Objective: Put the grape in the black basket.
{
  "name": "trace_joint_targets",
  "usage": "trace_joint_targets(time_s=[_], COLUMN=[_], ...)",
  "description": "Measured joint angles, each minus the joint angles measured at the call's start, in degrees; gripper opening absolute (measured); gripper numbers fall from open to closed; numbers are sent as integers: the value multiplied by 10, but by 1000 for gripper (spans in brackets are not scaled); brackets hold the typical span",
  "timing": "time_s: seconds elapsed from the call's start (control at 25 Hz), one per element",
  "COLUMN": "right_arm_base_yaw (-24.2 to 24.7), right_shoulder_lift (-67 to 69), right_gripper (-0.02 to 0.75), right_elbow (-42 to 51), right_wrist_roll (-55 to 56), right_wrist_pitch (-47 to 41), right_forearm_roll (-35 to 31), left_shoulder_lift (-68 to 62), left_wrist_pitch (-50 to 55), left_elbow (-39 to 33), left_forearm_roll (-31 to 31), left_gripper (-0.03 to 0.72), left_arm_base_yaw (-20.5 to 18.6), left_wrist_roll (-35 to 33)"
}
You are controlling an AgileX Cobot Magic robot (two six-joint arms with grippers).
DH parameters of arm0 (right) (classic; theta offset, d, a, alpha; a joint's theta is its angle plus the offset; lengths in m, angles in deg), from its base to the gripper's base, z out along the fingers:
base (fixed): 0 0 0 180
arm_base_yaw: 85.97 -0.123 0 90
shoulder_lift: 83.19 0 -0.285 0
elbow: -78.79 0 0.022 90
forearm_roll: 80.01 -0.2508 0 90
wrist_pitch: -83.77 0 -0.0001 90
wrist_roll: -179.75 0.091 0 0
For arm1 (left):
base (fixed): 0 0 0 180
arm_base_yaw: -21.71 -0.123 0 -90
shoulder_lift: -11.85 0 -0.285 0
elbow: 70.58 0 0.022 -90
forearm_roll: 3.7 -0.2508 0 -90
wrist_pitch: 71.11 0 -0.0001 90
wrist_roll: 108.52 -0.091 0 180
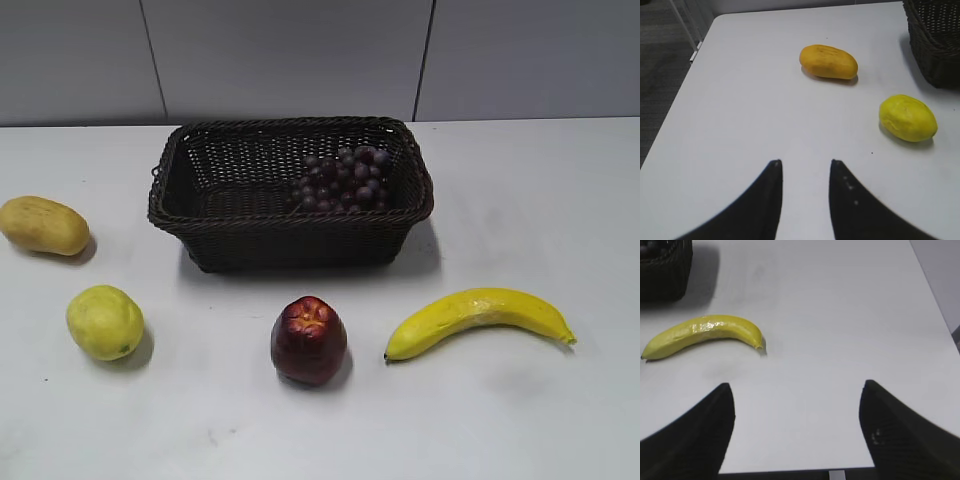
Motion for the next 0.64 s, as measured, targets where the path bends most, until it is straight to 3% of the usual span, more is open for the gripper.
trace_joint_targets(time_s=[0.64], right_arm_base_yaw=[3], right_shoulder_lift=[-45], right_gripper=[589], right_elbow=[0], right_wrist_roll=[0], right_wrist_pitch=[0], right_forearm_roll=[-1], left_shoulder_lift=[0], left_wrist_pitch=[0], left_elbow=[0], left_forearm_roll=[0], left_gripper=[237], left_arm_base_yaw=[0], left_wrist_roll=[0])
